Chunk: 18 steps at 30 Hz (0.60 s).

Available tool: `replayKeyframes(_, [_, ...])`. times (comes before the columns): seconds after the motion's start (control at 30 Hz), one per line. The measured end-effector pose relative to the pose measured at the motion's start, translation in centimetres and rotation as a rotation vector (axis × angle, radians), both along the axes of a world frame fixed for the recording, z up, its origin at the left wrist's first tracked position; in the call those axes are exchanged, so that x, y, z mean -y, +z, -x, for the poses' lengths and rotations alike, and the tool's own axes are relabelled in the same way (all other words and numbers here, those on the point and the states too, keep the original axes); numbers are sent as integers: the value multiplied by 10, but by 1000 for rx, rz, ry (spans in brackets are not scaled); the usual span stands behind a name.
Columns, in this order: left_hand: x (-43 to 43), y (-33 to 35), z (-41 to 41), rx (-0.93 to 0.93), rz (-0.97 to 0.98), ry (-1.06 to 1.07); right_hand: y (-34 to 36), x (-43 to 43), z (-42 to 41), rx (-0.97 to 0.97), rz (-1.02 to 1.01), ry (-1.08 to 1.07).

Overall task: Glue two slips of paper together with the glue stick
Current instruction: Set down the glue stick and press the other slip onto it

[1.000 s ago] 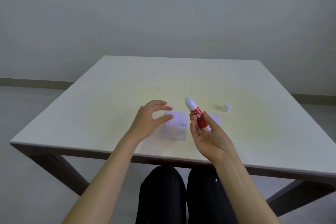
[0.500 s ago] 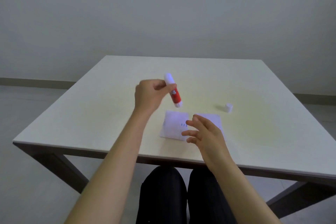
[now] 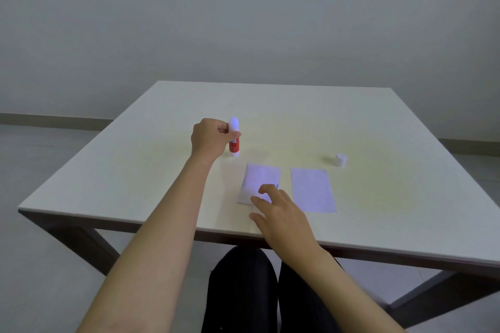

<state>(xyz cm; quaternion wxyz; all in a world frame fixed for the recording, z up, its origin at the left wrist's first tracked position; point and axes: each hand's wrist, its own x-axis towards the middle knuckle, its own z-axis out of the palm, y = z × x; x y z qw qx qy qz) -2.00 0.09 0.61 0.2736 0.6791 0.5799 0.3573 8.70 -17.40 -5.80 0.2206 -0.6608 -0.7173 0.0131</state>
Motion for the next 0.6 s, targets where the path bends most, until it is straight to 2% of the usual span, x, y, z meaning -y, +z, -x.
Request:
replayKeyframes(0.2, [4, -7, 1, 59, 22, 4, 3, -3, 3, 87, -77, 15])
replayKeyframes(0.47, [9, -6, 4, 61, 28, 7, 9, 1, 4, 179, 64, 123])
replayKeyframes(0.6, [10, -13, 6, 12, 53, -10, 14, 10, 9, 248, 21, 148])
